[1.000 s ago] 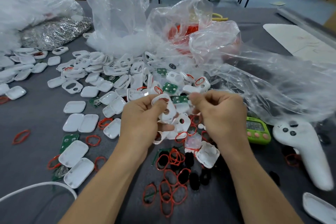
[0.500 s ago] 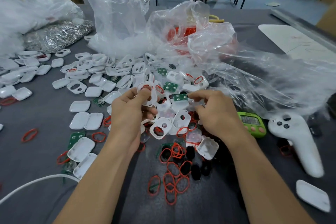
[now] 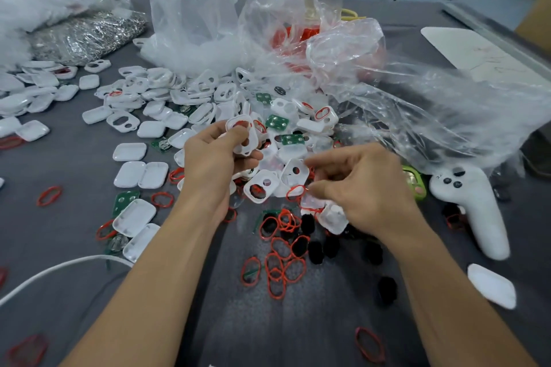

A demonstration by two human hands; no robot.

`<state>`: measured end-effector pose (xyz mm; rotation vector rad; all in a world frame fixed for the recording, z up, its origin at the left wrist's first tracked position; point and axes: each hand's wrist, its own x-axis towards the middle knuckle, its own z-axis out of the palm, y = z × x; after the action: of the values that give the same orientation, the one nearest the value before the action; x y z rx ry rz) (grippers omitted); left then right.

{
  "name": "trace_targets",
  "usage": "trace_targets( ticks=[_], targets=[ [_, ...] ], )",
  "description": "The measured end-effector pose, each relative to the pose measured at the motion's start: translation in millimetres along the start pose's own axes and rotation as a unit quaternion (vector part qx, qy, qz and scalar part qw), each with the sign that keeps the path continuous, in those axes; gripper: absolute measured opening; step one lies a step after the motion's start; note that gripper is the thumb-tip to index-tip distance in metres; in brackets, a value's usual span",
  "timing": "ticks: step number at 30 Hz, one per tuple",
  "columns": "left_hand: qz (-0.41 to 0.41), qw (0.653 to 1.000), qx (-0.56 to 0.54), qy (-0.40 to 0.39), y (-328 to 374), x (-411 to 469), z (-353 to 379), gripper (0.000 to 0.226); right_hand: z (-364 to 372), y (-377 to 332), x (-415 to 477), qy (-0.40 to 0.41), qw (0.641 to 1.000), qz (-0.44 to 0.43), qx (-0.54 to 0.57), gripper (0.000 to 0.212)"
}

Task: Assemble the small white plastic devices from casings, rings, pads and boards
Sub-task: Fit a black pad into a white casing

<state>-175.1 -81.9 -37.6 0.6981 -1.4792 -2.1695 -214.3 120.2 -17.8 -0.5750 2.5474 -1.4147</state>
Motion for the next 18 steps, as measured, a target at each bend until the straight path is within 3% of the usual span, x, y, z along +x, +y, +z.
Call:
trace_targets(
  ticks=[5,8,12,15,18],
  targets=[
    [0.010,1.000,0.024,0.005,-2.6,-1.9,0.6,0.009,26.0,-5.0,-17.7,-0.016,1.000,-0.017,-0.006,0.019],
    [0.019,1.000,0.014,0.010,0.1,-1.2,-4.0,0.003,36.5,-12.8,-23.4,-0.033,0.991,-0.081,-0.099,0.016],
    [0.017,1.000,0.007,0.019,2.1,1.2,-7.6,0.004,50.9,-17.6,-20.1,-0.125,0.943,-0.137,-0.275,0.025],
    [0.018,1.000,0.015,0.011,1.4,1.0,-6.4,0.003,47.6,-15.9,-15.2,-0.162,0.942,-0.108,-0.273,0.021],
    [0.019,0.999,0.023,0.012,1.2,1.7,-5.7,0.004,45.3,-14.3,-15.7,-0.145,0.954,-0.093,-0.243,0.010]
  ],
)
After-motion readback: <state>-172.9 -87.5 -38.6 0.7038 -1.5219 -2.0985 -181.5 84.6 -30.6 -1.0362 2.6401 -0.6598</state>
